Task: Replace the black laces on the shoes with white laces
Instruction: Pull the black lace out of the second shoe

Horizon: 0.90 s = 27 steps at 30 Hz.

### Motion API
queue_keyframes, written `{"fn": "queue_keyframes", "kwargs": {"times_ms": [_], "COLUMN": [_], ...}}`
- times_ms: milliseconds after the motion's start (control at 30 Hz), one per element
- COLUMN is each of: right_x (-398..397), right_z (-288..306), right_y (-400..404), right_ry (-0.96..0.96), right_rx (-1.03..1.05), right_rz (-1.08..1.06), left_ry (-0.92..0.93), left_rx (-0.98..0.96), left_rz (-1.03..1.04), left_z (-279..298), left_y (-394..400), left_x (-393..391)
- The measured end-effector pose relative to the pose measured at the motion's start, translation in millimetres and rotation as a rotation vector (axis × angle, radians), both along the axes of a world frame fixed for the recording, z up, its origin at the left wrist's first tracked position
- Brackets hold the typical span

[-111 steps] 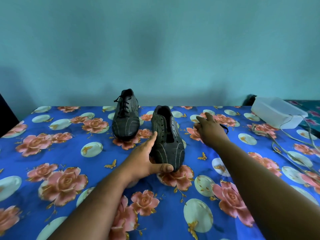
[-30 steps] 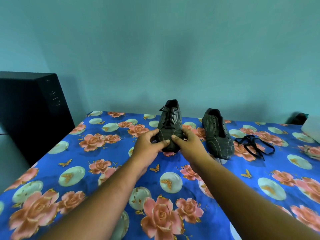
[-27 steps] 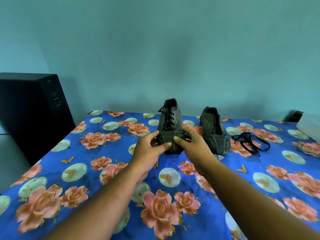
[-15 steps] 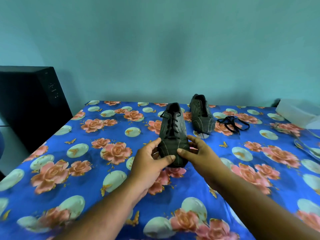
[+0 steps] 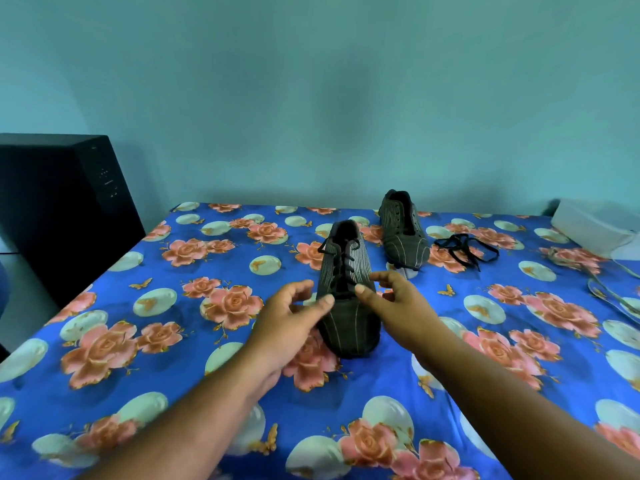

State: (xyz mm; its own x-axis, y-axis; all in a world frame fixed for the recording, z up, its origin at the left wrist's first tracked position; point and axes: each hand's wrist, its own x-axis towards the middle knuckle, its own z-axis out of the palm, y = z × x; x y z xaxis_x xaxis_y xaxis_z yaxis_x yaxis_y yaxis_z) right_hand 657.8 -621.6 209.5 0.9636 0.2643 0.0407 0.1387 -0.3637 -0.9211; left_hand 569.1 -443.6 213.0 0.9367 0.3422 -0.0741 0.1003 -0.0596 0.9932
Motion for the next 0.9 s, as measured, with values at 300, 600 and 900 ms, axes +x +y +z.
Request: {"fn": "queue_keyframes", "kwargs": {"times_ms": [300,600,900], "right_x": [65.1,72.9,82.8], "right_z": [25.9,12.5,15.9], "right_y": [32.7,40.6,24.4], "right_ry": [-0.258,-0.231,0.186], "right_rx": [-0.231,0.224,0.909], "right_rz": [-0.158,-0.071,-0.061], "left_ry": [0.058,-0.219,-0.336], "left_rx": [0.124,-0.16,-0.616], "left_rz": [0.015,0.084,0.044], "left_z": [25.6,-0.8,10.8], "left_y": [26.4,17.8,43.7], "left_x": [101.0,119.1,113.3]}}
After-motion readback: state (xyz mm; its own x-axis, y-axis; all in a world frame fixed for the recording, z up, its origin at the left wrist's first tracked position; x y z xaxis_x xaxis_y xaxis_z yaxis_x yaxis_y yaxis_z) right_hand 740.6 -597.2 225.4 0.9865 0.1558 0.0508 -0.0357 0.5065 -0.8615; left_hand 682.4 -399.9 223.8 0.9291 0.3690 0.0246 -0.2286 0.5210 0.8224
